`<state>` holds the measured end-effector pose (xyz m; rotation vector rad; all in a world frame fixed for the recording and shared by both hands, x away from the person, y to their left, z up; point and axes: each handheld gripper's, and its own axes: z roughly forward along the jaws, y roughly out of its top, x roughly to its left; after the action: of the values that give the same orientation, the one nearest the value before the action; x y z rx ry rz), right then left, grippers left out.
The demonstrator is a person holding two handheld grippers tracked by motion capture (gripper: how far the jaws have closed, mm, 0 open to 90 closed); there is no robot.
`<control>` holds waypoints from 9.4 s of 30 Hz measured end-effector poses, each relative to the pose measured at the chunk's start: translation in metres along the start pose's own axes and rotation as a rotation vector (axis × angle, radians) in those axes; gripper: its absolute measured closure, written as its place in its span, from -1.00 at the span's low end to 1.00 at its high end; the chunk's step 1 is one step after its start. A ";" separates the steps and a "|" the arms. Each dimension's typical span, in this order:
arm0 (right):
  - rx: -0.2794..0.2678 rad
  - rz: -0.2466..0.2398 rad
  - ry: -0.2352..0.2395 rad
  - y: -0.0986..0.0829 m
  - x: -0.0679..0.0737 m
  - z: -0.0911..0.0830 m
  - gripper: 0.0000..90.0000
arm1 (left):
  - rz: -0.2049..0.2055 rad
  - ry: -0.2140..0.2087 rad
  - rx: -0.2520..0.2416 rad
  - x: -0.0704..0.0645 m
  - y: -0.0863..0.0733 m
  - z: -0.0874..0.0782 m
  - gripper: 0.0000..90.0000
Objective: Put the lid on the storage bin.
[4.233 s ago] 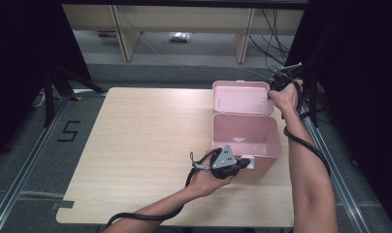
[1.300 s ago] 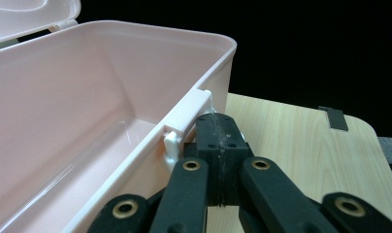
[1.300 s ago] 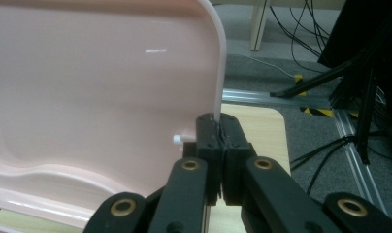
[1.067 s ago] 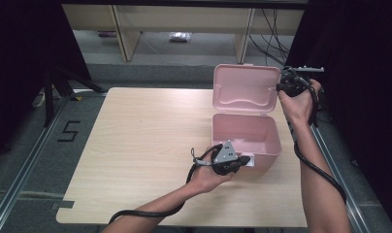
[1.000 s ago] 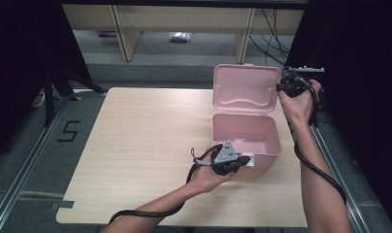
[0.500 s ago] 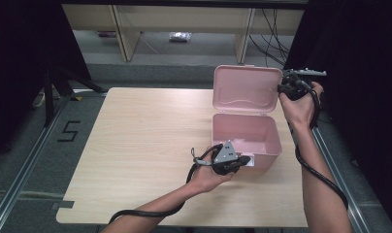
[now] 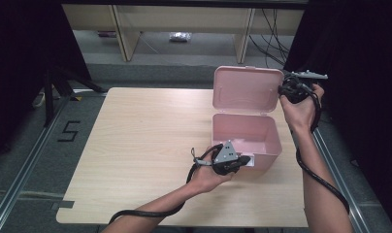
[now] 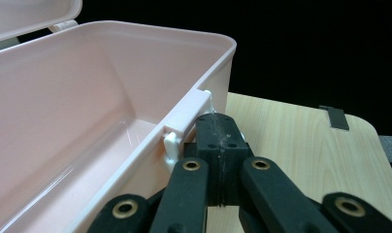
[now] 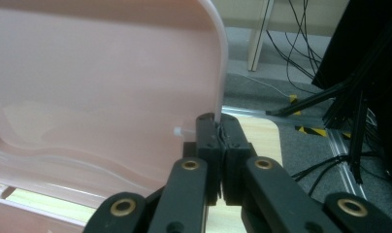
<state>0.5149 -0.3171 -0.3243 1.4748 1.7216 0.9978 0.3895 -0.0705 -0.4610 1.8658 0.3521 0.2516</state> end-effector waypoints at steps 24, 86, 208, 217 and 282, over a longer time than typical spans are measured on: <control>-0.053 -0.017 -0.009 -0.010 0.003 -0.008 1.00 | 0.001 0.000 0.003 0.000 0.001 0.000 1.00; -0.135 -0.066 -0.035 -0.033 0.009 -0.027 0.99 | -0.002 0.001 0.009 0.000 0.002 0.001 1.00; -0.171 -0.097 -0.068 -0.072 0.019 -0.052 0.98 | -0.089 0.066 -0.098 0.019 0.032 -0.034 1.00; -0.171 -0.083 -0.072 -0.075 0.021 -0.054 0.98 | -0.114 0.129 -0.132 0.040 0.041 -0.052 1.00; -0.076 -0.063 0.005 -0.126 0.014 -0.086 0.94 | -0.142 0.206 -0.166 0.064 0.037 -0.081 1.00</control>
<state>0.3769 -0.3239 -0.3902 1.3628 1.7045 1.0230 0.4259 0.0134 -0.4004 1.6472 0.5852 0.3661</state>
